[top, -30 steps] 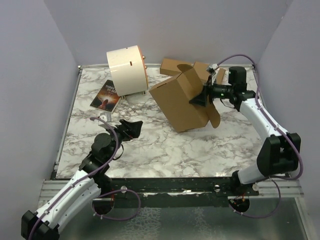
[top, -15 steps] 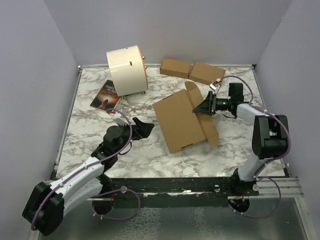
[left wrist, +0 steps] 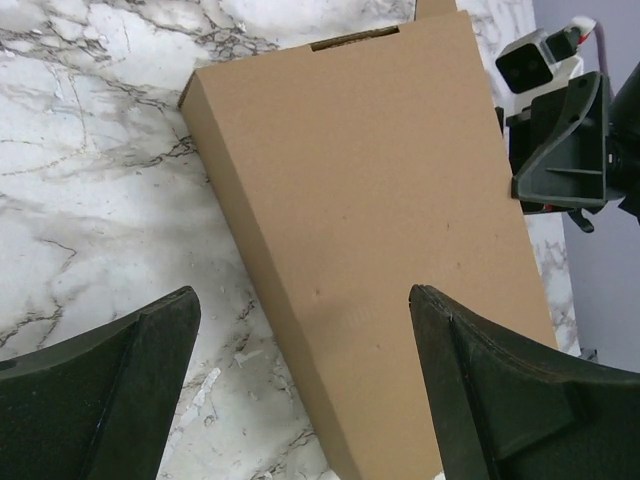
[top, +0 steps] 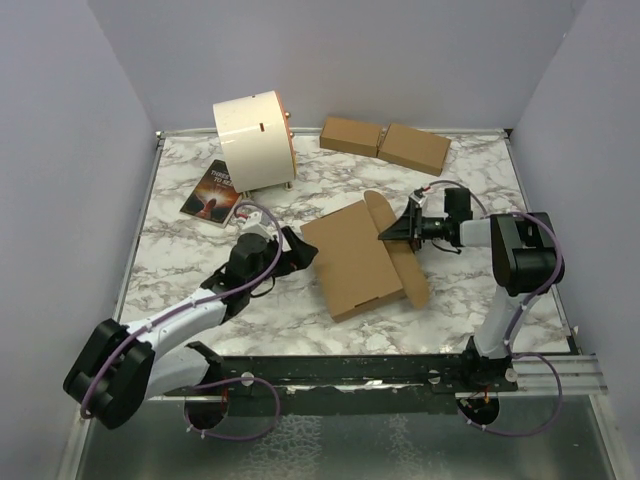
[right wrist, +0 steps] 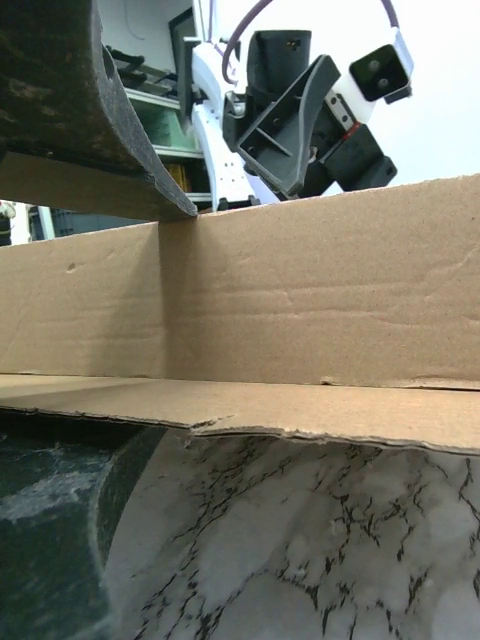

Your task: Fold the paper box

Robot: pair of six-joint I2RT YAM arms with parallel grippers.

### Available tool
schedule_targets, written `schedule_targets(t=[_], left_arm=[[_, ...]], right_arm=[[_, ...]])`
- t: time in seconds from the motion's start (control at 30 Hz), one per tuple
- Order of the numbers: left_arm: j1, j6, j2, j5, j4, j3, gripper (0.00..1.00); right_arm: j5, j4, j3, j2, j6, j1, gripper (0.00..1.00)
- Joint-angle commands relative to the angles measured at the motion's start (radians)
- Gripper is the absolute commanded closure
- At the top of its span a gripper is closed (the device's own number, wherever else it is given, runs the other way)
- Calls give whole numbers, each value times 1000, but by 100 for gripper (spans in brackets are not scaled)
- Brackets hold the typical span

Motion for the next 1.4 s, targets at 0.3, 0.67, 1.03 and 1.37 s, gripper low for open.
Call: schedule_targets(t=[0.3, 0.67, 1.03, 1.37], left_arm=[[-67, 43, 291, -106, -257, 239, 11], [-68, 154, 399, -149, -383, 343, 12], [-57, 256, 504, -152, -459, 429, 12], [-32, 308, 557, -147, -480, 493, 12]], right_arm=[[76, -30, 0, 58, -149, 82, 45], [143, -280, 82, 48, -423, 92, 24], [168, -395, 91, -11, -600, -51, 15], [231, -528, 103, -177, -942, -88, 43]])
